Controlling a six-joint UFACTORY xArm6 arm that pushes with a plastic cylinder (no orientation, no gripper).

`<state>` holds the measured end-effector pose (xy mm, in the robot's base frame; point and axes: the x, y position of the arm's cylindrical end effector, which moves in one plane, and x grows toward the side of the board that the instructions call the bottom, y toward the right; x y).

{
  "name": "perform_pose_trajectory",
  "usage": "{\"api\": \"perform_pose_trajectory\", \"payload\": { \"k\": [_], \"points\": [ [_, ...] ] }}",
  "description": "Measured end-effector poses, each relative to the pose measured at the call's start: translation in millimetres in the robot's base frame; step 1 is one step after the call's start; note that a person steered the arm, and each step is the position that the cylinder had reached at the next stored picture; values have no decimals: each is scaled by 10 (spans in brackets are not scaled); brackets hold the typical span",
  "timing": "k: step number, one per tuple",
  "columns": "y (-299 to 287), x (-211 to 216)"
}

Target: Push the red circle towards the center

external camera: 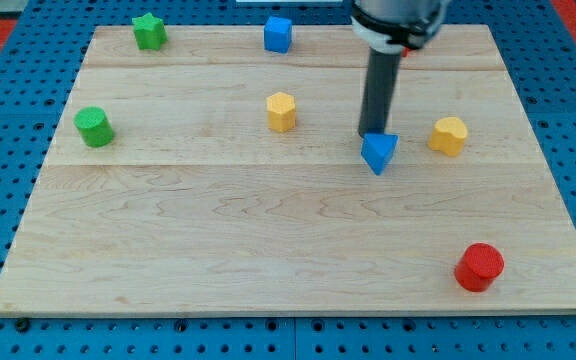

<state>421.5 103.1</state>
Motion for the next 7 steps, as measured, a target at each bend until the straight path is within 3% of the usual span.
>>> {"api": "perform_pose_trajectory", "payload": {
  "k": [1,3,4,5,7],
  "points": [
    [0,442],
    [969,724],
    [1378,1260],
    [1417,1765],
    [-209,1451]
  ]
}}
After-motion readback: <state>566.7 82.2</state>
